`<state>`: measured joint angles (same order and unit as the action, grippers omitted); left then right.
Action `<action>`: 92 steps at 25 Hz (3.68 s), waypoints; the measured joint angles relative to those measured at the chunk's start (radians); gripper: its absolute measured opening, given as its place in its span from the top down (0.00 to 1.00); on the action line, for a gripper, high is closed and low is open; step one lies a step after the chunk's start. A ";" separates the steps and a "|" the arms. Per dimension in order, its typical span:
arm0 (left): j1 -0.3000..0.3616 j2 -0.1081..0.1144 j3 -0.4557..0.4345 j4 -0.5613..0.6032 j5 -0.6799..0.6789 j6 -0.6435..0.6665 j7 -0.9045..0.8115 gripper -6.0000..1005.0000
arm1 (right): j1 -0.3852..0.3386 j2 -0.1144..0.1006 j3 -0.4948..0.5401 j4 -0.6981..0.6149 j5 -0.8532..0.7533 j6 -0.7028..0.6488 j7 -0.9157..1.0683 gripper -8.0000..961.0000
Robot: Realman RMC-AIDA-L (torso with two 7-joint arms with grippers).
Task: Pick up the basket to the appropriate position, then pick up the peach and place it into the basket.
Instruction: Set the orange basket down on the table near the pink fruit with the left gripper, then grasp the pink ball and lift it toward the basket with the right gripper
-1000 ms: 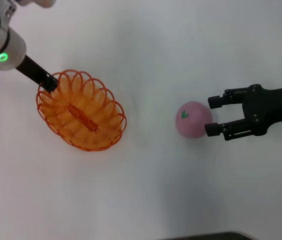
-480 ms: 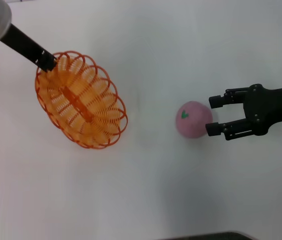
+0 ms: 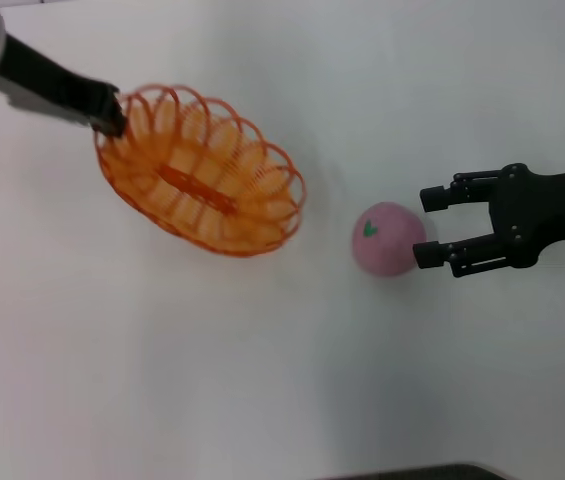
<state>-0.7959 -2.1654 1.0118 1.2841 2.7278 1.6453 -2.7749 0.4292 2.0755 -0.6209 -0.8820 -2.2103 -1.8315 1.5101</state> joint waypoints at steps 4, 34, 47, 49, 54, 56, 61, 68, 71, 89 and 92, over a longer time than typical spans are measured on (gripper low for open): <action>0.015 0.003 -0.108 -0.127 -0.074 -0.038 -0.035 0.95 | -0.003 0.000 0.000 0.002 0.000 0.002 -0.018 0.11; 0.188 0.012 -0.251 -0.220 -0.223 -0.135 -0.031 0.74 | -0.019 0.006 0.041 0.012 0.000 0.006 -0.073 0.11; 0.203 0.026 -0.300 -0.205 -0.237 -0.093 0.055 0.27 | -0.018 0.006 0.051 0.012 0.000 0.010 -0.074 0.11; 0.204 0.027 -0.340 -0.192 -0.276 -0.095 0.157 0.27 | -0.017 0.006 0.057 0.012 0.001 0.013 -0.074 0.11; 0.243 0.014 -0.372 -0.106 -0.455 -0.004 0.495 0.26 | -0.011 0.007 0.109 0.012 0.022 0.015 -0.068 0.11; 0.272 0.007 -0.364 -0.063 -0.537 0.059 0.606 0.25 | -0.014 0.006 0.124 0.007 0.057 0.011 -0.052 0.11; 0.341 0.002 -0.338 0.014 -0.661 0.251 0.816 0.23 | -0.016 -0.028 0.131 -0.005 0.137 0.003 0.069 0.11; 0.435 -0.009 -0.293 -0.043 -0.726 0.272 1.012 0.20 | 0.014 -0.051 0.119 -0.127 0.154 -0.063 0.215 0.11; 0.459 -0.009 -0.311 -0.102 -0.751 0.275 1.100 0.19 | 0.020 -0.051 0.122 -0.223 0.160 -0.105 0.261 0.11; 0.480 -0.010 -0.329 -0.280 -0.744 0.237 1.302 0.12 | 0.040 -0.036 -0.102 -0.337 -0.045 -0.087 0.319 0.11; 0.478 -0.009 -0.326 -0.299 -0.742 0.228 1.309 0.12 | 0.041 -0.026 -0.121 -0.284 -0.069 -0.023 0.301 0.11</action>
<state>-0.3179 -2.1740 0.6860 0.9850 1.9858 1.8729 -1.4658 0.4701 2.0498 -0.7424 -1.1660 -2.2797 -1.8550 1.8107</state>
